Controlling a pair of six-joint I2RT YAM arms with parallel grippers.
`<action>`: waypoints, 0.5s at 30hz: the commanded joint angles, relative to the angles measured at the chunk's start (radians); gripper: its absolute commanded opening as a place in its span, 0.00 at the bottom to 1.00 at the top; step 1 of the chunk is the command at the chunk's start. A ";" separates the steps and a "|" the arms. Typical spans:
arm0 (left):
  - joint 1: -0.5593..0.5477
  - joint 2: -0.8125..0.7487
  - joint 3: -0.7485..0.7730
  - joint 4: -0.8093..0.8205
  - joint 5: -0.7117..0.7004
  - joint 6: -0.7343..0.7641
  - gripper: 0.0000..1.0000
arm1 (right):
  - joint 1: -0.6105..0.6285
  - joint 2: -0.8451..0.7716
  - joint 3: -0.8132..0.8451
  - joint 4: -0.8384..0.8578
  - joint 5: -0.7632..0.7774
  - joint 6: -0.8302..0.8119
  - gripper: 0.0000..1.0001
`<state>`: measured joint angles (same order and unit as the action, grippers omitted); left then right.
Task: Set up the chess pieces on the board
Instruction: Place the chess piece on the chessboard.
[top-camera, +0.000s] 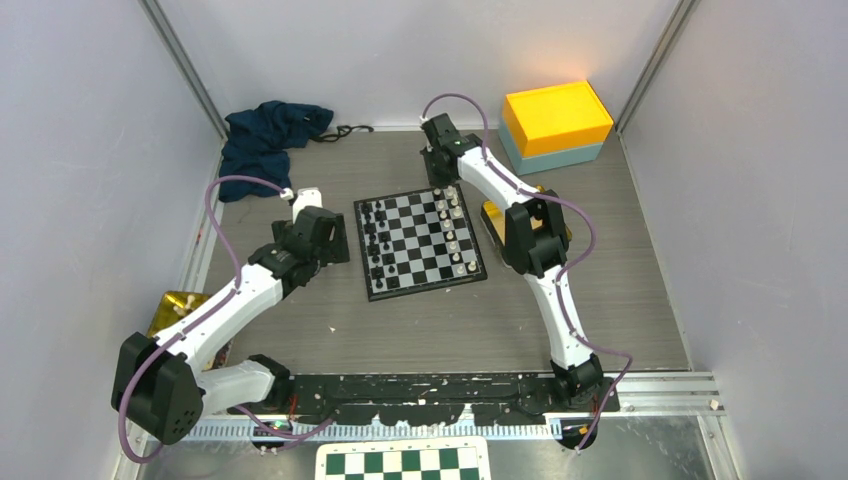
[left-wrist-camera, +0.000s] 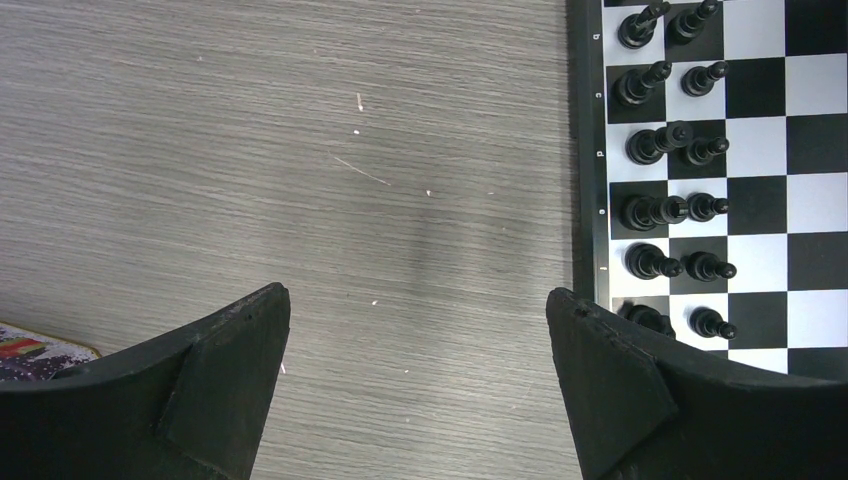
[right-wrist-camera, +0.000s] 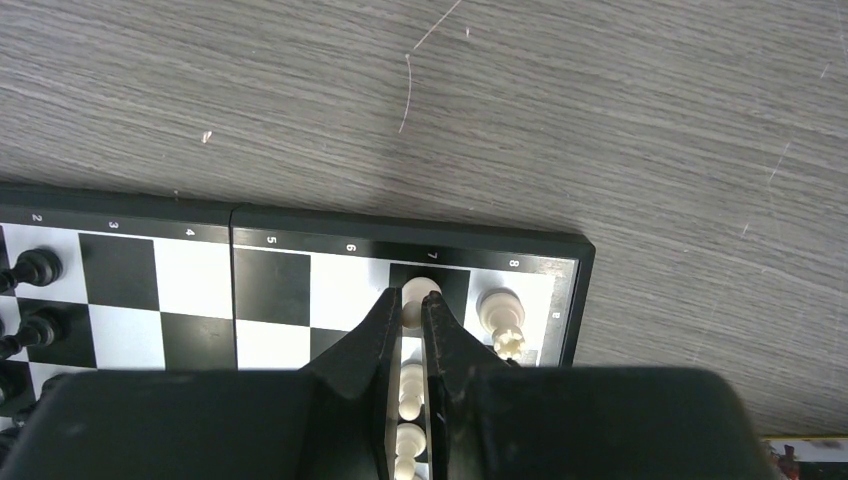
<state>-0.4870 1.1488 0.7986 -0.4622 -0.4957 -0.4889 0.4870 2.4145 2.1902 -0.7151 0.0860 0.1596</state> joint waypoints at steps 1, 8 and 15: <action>-0.004 -0.004 0.038 0.030 -0.012 0.010 1.00 | 0.002 -0.070 -0.012 0.022 0.007 0.004 0.01; -0.004 -0.005 0.034 0.029 -0.008 0.006 1.00 | 0.001 -0.083 -0.044 0.035 0.010 0.008 0.01; -0.004 -0.006 0.033 0.028 -0.007 0.003 1.00 | 0.001 -0.084 -0.050 0.036 0.006 0.014 0.04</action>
<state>-0.4870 1.1488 0.7986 -0.4622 -0.4953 -0.4889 0.4870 2.4050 2.1483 -0.6971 0.0868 0.1635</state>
